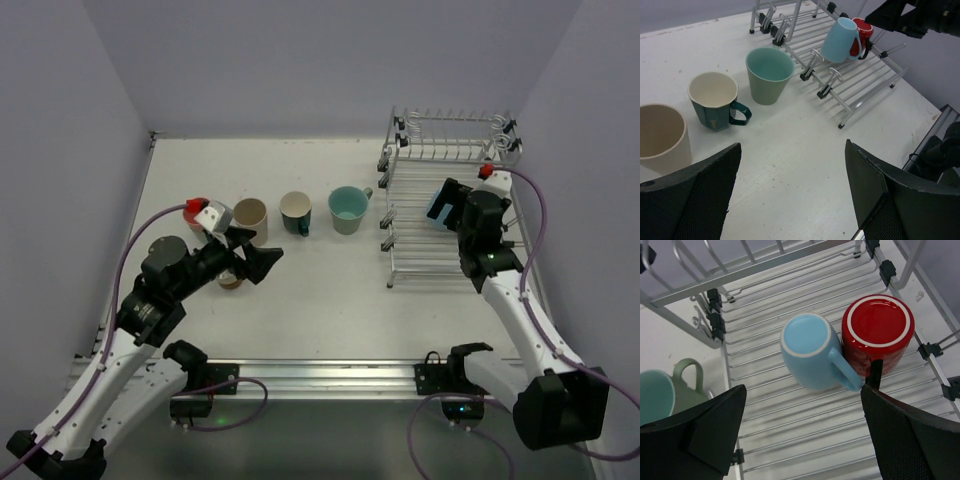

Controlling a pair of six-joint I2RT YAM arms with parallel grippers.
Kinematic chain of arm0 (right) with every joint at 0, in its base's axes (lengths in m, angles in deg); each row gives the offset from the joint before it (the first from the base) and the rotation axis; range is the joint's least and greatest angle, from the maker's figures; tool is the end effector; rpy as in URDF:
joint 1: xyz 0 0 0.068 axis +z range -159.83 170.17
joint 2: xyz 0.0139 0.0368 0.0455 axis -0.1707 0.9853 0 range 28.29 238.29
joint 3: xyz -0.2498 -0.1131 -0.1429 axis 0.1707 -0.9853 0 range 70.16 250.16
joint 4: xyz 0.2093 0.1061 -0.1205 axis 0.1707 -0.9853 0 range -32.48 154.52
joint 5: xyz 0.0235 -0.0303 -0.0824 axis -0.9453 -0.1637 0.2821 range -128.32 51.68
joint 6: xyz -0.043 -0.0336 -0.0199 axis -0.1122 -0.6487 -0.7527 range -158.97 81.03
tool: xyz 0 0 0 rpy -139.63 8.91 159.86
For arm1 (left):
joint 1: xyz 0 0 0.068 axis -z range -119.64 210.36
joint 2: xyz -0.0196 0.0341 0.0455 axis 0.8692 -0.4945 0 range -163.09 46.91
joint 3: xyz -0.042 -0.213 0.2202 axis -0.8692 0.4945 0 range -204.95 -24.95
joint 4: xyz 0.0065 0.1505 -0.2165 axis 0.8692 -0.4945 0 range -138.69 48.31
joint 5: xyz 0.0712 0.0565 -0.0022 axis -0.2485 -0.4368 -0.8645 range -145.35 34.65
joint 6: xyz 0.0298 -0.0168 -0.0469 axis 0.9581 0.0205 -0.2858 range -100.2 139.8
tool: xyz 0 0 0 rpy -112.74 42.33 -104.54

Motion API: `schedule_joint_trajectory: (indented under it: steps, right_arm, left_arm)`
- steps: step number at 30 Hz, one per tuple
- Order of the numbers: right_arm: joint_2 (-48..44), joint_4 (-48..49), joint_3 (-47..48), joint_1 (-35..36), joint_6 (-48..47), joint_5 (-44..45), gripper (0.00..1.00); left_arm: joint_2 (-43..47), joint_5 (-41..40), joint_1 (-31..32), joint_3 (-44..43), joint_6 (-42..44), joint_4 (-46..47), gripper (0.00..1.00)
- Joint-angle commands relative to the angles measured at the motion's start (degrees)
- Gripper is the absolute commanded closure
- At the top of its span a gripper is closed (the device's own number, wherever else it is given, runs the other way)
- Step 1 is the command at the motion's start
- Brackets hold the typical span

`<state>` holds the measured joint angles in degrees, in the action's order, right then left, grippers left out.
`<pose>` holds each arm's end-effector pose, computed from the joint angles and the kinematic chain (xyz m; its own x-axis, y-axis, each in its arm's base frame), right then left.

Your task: Unload the cups from the dish rack

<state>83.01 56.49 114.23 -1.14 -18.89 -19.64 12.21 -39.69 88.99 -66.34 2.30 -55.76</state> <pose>0.2072 0.0183 0.3365 -0.2434 0.2919 -0.9249 0.2560 0.9391 0.2291 0.1035 -0.0693 0.3589 -0.3169 -0.1568 -0.9354 0.6302 0.7023 -0.3312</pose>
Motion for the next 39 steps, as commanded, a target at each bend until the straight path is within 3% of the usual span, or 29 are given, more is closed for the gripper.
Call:
schedule_joint_trajectory:
  steps: [1, 6, 19, 34, 39]
  right_arm:
    - [5.21, 12.29, 0.41, -0.86, -4.07, 3.04, 0.01]
    - [11.01, 20.51, 0.22, -2.01, -8.12, 2.32, 0.01]
    - [24.11, 17.09, 7.07, -3.15, -10.67, -3.03, 0.03]
    - [33.34, 14.45, 13.49, -3.42, -13.48, -0.66, 0.02]
    - [35.63, 13.05, 14.55, -3.5, -12.7, -0.92, 0.05]
  left_arm:
    - [0.5, 4.82, -0.32, 0.61, 2.99, 2.91, 0.13]
    - [1.74, 5.61, 0.12, 1.66, 2.91, 2.9, 0.13]
    - [2.27, 2.97, 2.76, 1.57, 3.7, 1.85, 0.12]
    - [1.74, 2.97, 2.84, 1.57, 3.87, 1.85, 0.12]
    - [1.65, 2.62, 2.76, 1.57, 3.96, 1.67, 0.13]
